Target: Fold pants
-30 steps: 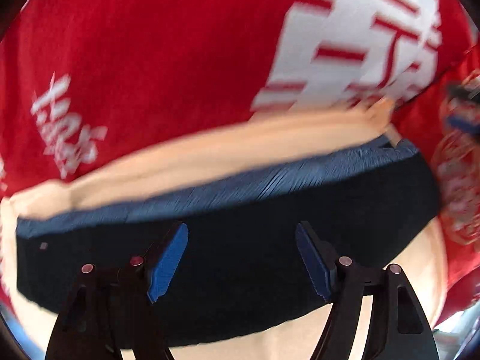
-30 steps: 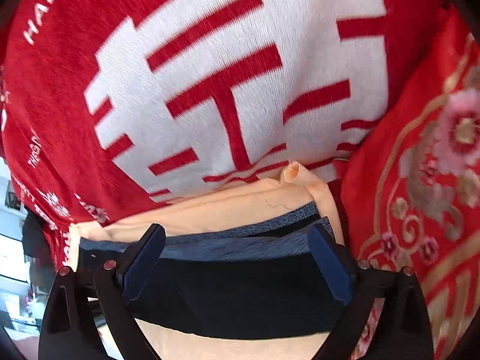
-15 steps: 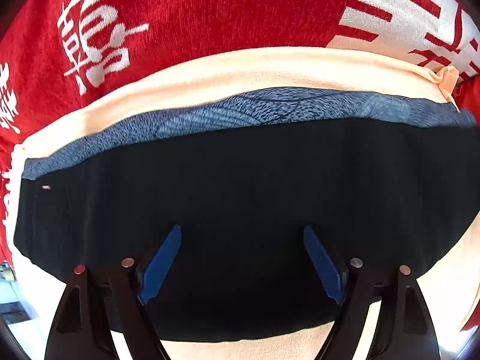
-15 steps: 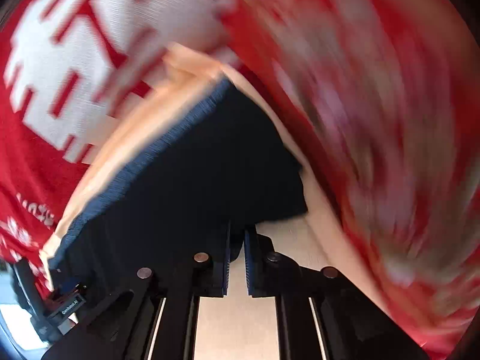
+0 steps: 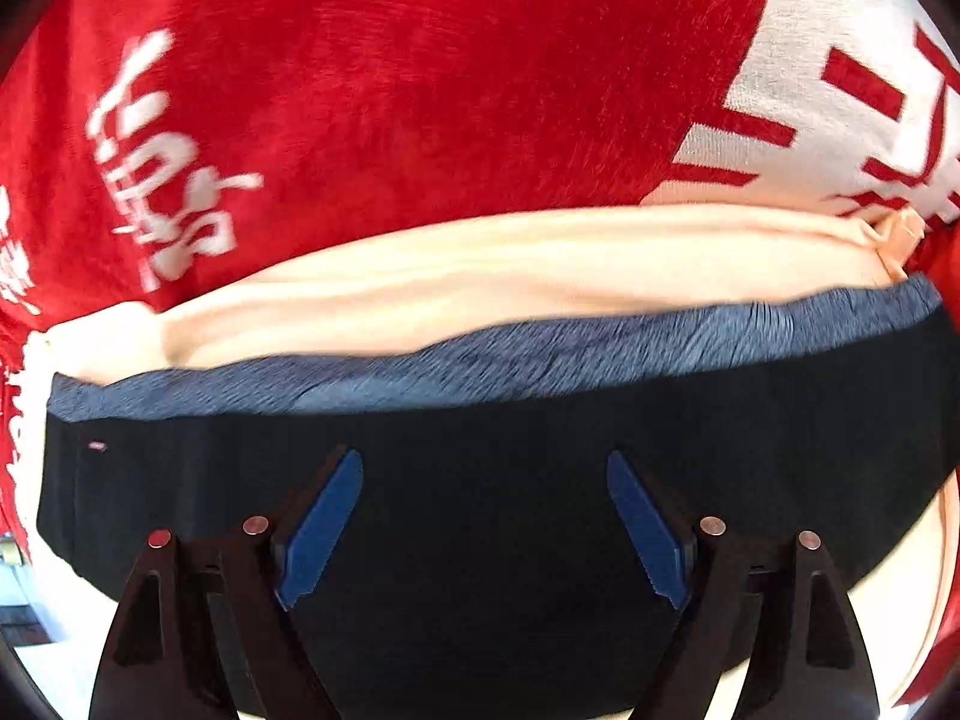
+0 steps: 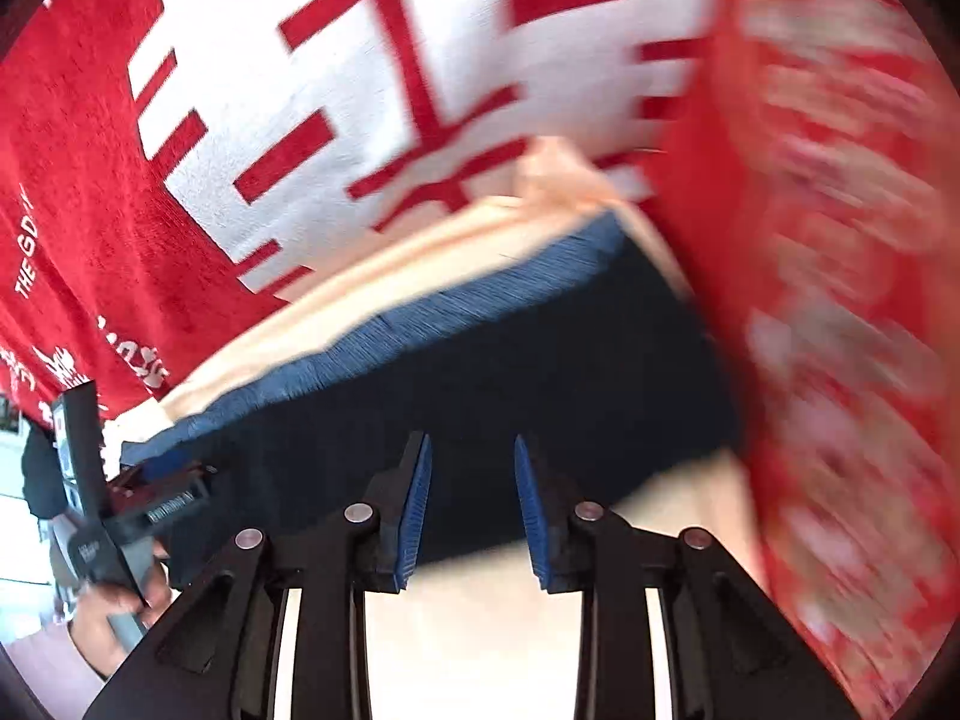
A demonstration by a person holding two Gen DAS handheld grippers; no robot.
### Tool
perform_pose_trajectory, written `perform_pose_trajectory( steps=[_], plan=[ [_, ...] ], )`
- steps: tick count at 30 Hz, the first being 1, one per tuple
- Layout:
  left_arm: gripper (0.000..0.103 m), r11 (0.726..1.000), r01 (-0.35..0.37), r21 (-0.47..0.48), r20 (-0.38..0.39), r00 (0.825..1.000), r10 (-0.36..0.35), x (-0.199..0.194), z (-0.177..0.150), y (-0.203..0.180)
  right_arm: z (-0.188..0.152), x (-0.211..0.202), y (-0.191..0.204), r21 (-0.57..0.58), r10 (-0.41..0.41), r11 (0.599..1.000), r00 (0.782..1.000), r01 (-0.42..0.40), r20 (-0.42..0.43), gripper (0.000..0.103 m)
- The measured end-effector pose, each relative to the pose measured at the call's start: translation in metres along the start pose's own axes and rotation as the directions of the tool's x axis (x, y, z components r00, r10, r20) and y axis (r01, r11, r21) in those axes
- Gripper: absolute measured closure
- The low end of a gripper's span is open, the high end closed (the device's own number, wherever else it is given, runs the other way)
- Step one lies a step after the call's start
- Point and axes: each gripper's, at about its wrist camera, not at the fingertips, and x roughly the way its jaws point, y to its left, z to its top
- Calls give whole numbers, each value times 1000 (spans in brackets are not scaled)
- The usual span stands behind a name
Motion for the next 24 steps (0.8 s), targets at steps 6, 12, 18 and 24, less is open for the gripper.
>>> perform_pose_trajectory(
  steps=[6, 12, 18, 24],
  plan=[
    [0, 999, 5, -50, -26, 1000, -7, 27, 4, 18, 7, 52, -12, -87, -125, 989, 990, 120, -57, 52],
    [1, 990, -101, -95, -42, 994, 97, -5, -11, 84, -16, 8, -45, 88, -35, 995, 997, 41, -64, 49],
    [1, 967, -208, -145, -101, 976, 195, -10, -29, 173, -93, 37, 33, 206, 430, 898, 875, -389, -224, 49],
    [1, 953, -262, -155, -87, 964, 251, -11, -68, 245, -176, 104, 148, 274, 597, 802, 733, -531, -325, 49]
  ],
)
